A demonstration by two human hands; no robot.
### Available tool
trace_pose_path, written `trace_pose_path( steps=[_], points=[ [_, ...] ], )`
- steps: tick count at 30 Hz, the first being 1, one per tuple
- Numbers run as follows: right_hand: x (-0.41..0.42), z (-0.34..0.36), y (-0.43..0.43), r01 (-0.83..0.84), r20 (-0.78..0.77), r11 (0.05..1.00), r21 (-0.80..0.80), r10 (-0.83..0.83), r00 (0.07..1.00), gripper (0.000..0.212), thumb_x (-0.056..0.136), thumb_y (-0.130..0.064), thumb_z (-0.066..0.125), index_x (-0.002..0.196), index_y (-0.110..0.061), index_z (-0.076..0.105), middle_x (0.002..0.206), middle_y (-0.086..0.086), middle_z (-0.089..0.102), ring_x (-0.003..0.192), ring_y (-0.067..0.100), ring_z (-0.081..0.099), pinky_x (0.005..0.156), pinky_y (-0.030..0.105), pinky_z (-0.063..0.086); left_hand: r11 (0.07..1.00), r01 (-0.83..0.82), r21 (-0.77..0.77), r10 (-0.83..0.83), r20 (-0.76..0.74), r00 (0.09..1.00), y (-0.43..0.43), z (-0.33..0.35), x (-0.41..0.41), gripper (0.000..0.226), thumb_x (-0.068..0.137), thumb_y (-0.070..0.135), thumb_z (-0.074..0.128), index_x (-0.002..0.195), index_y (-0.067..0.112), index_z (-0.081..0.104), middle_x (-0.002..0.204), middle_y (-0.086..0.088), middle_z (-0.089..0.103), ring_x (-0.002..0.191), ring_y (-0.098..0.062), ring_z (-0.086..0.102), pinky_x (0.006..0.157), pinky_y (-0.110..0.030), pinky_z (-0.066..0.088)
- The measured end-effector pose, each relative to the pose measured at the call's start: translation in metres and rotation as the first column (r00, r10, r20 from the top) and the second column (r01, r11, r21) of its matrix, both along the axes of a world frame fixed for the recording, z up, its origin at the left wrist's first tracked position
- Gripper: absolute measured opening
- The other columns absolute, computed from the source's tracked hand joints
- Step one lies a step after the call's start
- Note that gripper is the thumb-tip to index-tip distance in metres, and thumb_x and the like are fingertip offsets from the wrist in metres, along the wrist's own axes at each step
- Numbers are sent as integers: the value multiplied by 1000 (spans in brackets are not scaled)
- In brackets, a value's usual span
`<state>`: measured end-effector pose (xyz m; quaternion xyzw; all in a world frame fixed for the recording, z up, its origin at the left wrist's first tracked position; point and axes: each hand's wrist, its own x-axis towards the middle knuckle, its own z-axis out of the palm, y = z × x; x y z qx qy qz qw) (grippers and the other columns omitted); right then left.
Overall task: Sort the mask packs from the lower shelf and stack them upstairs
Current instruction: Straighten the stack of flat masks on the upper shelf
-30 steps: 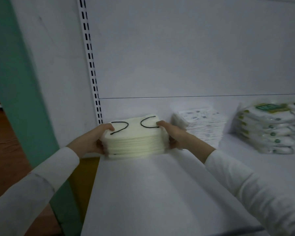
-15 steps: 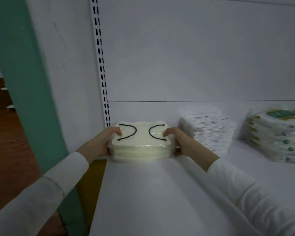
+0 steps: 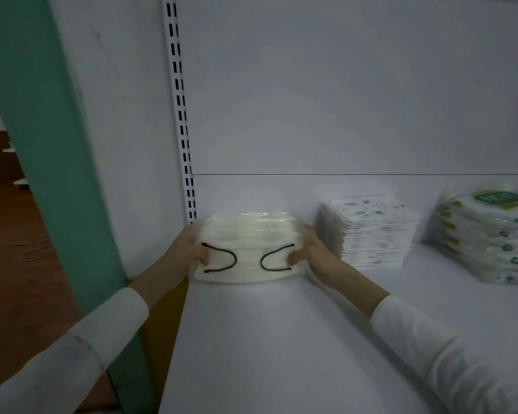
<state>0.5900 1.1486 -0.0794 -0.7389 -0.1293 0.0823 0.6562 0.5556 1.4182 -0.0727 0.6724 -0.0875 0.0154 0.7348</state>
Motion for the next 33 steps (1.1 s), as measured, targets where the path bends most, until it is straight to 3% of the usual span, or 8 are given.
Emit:
trace_pose_path(
  steps=[4, 8, 12, 18, 24, 28, 30, 33],
  points=[
    [-4, -3, -9, -129, -28, 988, 90, 132, 991, 102, 51, -1, 84, 138, -26, 37, 128, -4, 59, 114, 10, 60, 84, 23, 52, 995, 91, -27, -91, 8, 996, 5, 1, -2, 98, 29, 1, 78, 123, 10, 53, 108, -11, 67, 97, -27, 65, 70, -38, 58],
    [-5, -8, -5, -108, -60, 977, 183, 121, 991, 104, 55, -15, 91, 142, -20, 34, 135, 8, 55, 120, 25, 57, 99, 44, 48, 996, 58, -61, -58, 3, 998, 5, -3, -5, 112, 28, 26, 96, 129, 10, 51, 116, -13, 65, 100, -26, 66, 71, -33, 56],
    [-4, -17, 3, 11, -68, 969, 248, 6, 998, 124, 46, -34, 97, 146, -20, 26, 148, 10, 40, 130, 26, 48, 104, 48, 43, 994, 48, -103, -47, 10, 999, 0, -9, -10, 106, 27, 27, 96, 124, 12, 56, 112, -10, 69, 101, -25, 66, 77, -34, 57],
    [-14, -4, 3, -56, 1, 952, 300, 58, 998, 95, 44, -35, 93, 127, -9, 54, 117, 13, 67, 103, 24, 67, 77, 28, 55, 987, 68, -149, -73, -22, 997, -1, -10, -17, 108, 22, 27, 95, 121, 9, 56, 104, -10, 70, 94, -26, 67, 74, -34, 58],
    [-8, -13, 3, 158, -244, 903, 400, -62, 968, 99, 52, -61, 84, 139, -29, 47, 138, -3, 54, 130, 19, 49, 111, 45, 35, 919, -37, -392, -33, -169, 985, 1, -11, -19, 109, 35, 54, 88, 128, 7, 55, 110, -18, 57, 99, -30, 56, 98, -42, 42],
    [-20, 3, 14, 190, -294, 879, 436, -61, 954, 58, 72, -56, 65, 114, -16, 69, 110, 10, 71, 104, 28, 66, 96, 43, 49, 918, -196, -345, 148, -162, 976, -9, -9, -17, 29, 90, 39, 59, 118, 36, 52, 104, 2, 58, 77, -6, 61, 67, -17, 51],
    [-23, 6, 15, 192, -290, 871, 451, -61, 955, 52, 83, -54, 55, 111, -14, 70, 108, 12, 71, 102, 29, 67, 95, 42, 49, 932, -156, -326, 90, -211, 973, -9, -8, -16, 47, 79, 52, 65, 119, 27, 57, 103, -2, 62, 84, -16, 61, 76, -29, 50],
    [-23, 3, 15, 256, -344, 870, 421, -109, 933, 60, 75, -61, 59, 113, -16, 69, 108, 11, 72, 103, 29, 67, 100, 44, 47, 922, -96, -375, -2, -252, 968, -11, -1, -20, 40, 88, 46, 49, 82, 15, 75, 79, -7, 68, 69, -22, 66, 65, -27, 54]
  ],
)
